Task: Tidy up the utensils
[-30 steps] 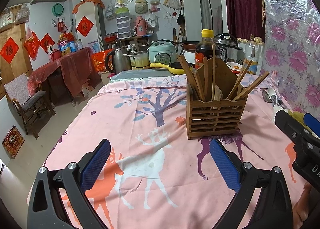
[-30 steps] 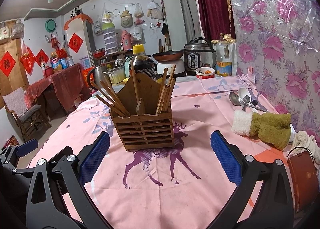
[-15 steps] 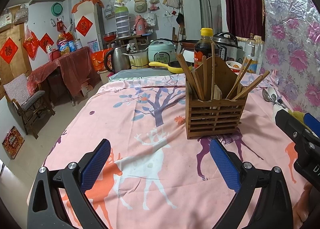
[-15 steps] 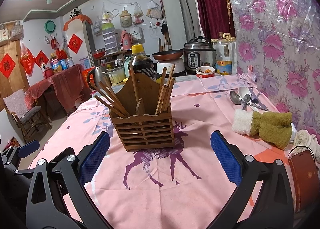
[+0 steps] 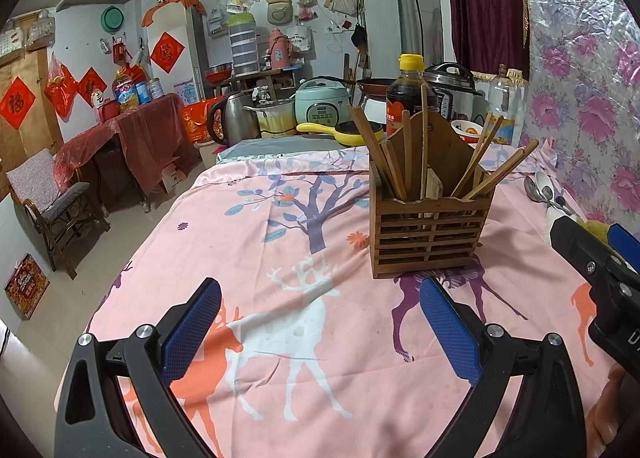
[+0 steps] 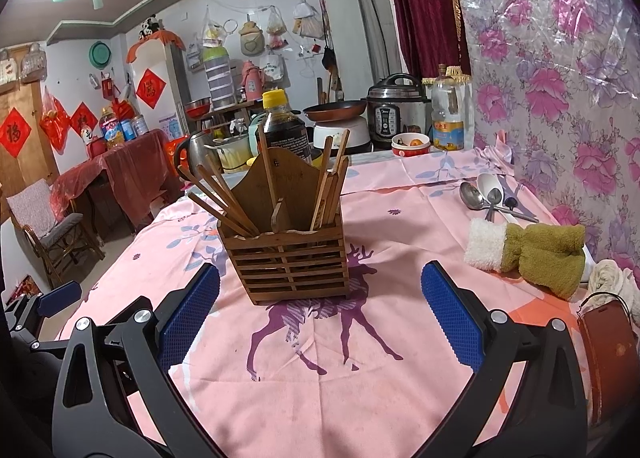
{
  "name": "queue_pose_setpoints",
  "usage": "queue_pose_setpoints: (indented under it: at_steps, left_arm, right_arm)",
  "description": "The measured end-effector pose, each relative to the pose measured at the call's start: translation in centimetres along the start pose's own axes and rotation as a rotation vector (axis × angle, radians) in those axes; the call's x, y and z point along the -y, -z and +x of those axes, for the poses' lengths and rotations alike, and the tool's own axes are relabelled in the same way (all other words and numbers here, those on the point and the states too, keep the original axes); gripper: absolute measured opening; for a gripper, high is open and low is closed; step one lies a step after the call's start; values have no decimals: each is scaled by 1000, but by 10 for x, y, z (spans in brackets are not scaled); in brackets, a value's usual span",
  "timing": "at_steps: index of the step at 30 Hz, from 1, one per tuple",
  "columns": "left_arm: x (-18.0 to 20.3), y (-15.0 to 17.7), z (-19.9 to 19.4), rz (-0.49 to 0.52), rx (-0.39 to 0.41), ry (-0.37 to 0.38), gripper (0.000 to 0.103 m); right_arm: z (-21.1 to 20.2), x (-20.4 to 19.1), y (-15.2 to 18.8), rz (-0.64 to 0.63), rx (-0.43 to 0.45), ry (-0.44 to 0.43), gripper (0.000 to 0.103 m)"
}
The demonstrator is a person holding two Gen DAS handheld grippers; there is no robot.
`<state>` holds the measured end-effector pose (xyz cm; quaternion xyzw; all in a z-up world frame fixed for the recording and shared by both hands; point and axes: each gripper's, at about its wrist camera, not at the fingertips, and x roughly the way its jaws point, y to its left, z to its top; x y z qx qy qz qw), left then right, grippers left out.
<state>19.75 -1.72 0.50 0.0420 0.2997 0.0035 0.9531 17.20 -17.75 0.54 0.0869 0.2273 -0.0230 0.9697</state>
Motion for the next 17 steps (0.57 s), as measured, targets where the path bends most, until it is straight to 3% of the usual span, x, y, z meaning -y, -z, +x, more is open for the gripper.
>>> queue_pose_setpoints:
  at_steps: [17]
  left_arm:
    - [4,0,1,-4,4,-3,98]
  right_arm:
    - [-1,1,-1,3,3,-1,98]
